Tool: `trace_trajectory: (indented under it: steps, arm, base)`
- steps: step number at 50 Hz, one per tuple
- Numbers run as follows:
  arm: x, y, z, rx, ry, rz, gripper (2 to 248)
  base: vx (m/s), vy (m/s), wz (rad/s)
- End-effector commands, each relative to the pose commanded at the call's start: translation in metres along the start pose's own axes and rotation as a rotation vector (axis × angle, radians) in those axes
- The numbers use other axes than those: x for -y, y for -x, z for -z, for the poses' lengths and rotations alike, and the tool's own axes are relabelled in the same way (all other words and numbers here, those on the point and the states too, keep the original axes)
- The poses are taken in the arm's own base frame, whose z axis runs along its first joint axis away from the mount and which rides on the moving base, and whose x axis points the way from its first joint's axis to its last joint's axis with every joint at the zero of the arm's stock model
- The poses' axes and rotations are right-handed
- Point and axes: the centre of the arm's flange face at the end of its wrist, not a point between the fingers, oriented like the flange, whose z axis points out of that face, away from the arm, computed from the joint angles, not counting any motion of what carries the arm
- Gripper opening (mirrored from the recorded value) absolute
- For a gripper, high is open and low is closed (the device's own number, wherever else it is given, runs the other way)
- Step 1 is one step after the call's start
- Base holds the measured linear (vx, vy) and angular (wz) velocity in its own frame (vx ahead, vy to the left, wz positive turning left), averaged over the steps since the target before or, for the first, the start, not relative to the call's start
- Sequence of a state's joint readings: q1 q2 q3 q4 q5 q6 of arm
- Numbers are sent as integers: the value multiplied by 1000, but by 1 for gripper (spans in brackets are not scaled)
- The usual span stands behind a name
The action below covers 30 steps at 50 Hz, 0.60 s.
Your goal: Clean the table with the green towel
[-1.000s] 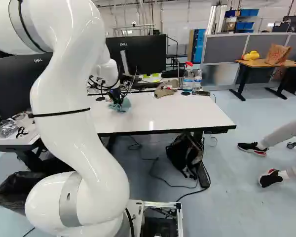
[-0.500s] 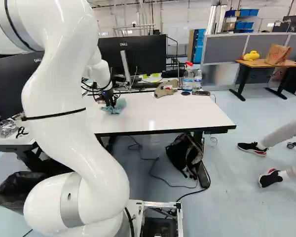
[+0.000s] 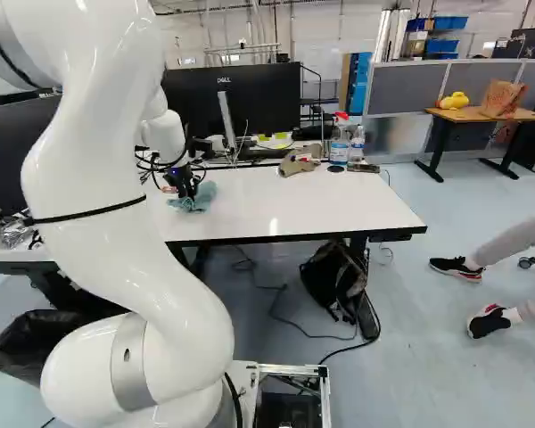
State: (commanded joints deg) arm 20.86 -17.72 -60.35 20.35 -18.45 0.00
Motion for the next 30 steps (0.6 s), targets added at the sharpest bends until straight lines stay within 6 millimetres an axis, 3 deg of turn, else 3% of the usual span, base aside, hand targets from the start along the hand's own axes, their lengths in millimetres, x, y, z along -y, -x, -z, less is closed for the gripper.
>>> trace_trajectory:
  steps: [30]
  arm:
    - [0, 52, 22, 30, -2, 23, 41]
  base:
    - [0, 0, 0]
